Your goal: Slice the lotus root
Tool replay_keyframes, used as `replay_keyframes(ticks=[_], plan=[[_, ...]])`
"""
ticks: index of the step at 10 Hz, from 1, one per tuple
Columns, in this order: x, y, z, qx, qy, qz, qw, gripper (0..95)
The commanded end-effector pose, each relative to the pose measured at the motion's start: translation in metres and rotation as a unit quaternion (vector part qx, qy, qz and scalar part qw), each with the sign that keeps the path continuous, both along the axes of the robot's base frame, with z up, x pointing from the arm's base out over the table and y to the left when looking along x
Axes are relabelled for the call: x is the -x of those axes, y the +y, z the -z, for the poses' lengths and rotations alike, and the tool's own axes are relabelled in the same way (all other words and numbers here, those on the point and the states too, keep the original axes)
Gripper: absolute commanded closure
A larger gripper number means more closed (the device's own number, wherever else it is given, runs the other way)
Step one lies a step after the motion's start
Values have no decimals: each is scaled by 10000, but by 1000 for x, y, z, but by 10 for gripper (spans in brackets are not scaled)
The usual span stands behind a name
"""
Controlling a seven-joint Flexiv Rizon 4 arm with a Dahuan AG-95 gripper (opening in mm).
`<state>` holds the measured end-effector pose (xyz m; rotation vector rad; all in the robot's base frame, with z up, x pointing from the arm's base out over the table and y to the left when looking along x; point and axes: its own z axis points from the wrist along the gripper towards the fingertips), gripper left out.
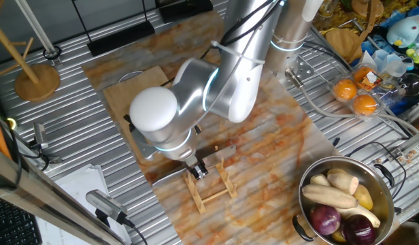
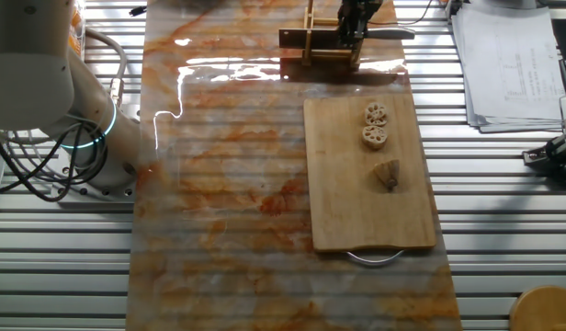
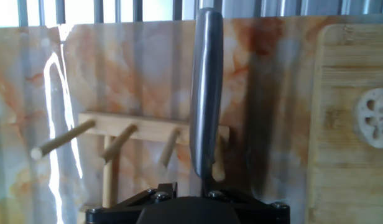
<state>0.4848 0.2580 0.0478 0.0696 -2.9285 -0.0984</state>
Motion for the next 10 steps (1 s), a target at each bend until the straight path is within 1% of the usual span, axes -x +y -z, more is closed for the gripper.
replay_keyframes(ticks=[1, 3, 4, 6, 8, 10], plan=[[1, -2, 0, 11, -29, -9, 10000, 760], [4, -5, 3, 29, -43, -52, 10000, 760], [9, -8, 7, 20, -85, -88, 9999, 760], [10, -8, 9, 27, -85, -79, 9999, 760], [10, -8, 9, 33, -92, -80, 9999, 760], [11, -10, 8, 29, -69, -55, 10000, 760]])
